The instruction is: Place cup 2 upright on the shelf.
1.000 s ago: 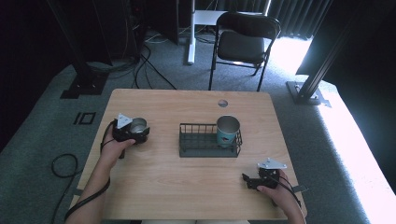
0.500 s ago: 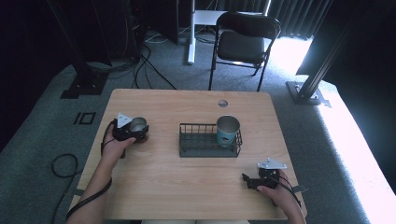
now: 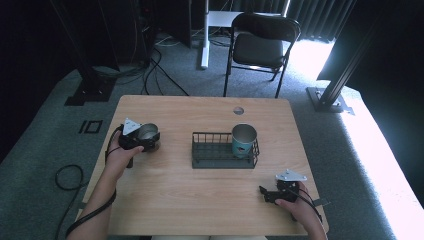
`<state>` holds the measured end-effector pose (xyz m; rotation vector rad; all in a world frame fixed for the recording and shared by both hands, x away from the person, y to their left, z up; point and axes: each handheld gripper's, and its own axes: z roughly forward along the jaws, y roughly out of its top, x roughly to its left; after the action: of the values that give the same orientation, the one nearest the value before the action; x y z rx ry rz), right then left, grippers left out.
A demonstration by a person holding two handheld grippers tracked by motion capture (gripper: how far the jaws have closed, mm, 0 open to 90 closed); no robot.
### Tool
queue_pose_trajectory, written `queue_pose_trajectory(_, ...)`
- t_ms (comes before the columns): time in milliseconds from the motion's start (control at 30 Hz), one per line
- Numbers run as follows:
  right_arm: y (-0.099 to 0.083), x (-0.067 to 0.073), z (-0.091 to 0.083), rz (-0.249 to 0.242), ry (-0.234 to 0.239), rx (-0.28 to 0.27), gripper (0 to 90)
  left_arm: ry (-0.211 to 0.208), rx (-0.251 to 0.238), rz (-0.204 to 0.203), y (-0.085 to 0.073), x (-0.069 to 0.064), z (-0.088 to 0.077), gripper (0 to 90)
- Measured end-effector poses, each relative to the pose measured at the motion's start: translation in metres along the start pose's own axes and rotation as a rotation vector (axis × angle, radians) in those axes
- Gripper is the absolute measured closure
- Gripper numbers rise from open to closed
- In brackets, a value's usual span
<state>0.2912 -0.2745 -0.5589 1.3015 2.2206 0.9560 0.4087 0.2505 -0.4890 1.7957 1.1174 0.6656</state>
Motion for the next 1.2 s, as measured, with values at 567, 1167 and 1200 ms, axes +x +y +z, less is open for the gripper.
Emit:
queue_pose_trajectory(567, 0.000, 0.000, 0.000, 0.000, 0.000, 0.000, 11.5, -0.097, -0.060, 0.081, 0.044, -0.026, -0.020, 13.9)
queue_pose_trajectory(1167, 0.000, 0.000, 0.000, -0.001, -0.002, 0.001, 11.5, -0.242, -0.102, 0.181, 0.085, -0.071, -0.024, 13.9)
queue_pose_trajectory(1200, 0.000, 0.000, 0.000, -0.001, -0.002, 0.000, 11.5, -0.245, -0.105, 0.180, 0.086, -0.073, -0.023, 13.9)
